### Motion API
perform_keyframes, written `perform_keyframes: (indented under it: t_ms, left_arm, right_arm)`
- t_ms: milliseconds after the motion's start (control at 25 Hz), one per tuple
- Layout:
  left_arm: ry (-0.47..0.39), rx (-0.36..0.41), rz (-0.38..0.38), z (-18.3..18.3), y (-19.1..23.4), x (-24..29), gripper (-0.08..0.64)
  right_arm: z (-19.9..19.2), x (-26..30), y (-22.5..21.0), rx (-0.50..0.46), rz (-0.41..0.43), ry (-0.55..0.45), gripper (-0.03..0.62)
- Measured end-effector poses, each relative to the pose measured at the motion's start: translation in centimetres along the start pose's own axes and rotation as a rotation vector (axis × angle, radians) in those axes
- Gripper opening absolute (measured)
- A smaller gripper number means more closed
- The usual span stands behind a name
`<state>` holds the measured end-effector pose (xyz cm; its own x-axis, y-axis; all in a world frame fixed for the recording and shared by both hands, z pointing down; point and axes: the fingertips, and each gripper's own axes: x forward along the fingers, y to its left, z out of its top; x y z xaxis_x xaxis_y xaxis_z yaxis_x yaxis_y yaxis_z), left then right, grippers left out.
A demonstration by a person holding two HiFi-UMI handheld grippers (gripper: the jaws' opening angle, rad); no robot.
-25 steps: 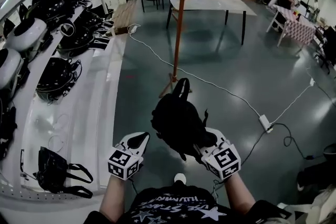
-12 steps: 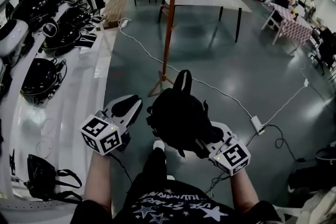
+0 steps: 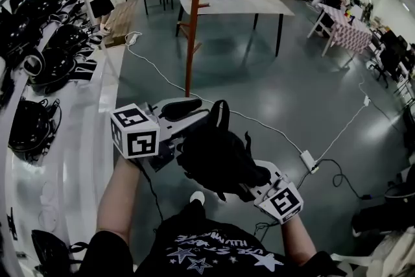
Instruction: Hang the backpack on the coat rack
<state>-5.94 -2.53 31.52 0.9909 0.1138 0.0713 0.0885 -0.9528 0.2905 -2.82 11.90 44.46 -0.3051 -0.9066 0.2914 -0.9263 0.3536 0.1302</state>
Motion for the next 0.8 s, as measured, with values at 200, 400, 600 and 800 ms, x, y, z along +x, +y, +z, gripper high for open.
perform_keyframes:
  t_ms: [200, 400, 600, 800]
  left_arm:
    - [0.102, -0.122, -0.108, 0.9, 5.5, 4.0, 0.2]
    - [0.213, -0.19, -0.2, 0.5, 9.1, 7.1, 0.197]
    - [0.219, -0.224, -0.28, 0.7, 12.0, 9.1, 0.066]
    - [0.198, -0.317, -0.34, 1.7, 14.4, 10.1, 0.106]
  right_arm:
    - [0.9, 3.0, -4.0, -0.025, -0.034, 0.014, 0.055]
    - [1.8, 5.8, -8.1, -0.024, -0.062, 0.019, 0.055]
    - [1.6, 8.6, -10.4, -0.025, -0.081, 0.029, 0.055]
    - [1.6, 10.4, -12.7, -0.034, -0.081, 0.034, 0.055]
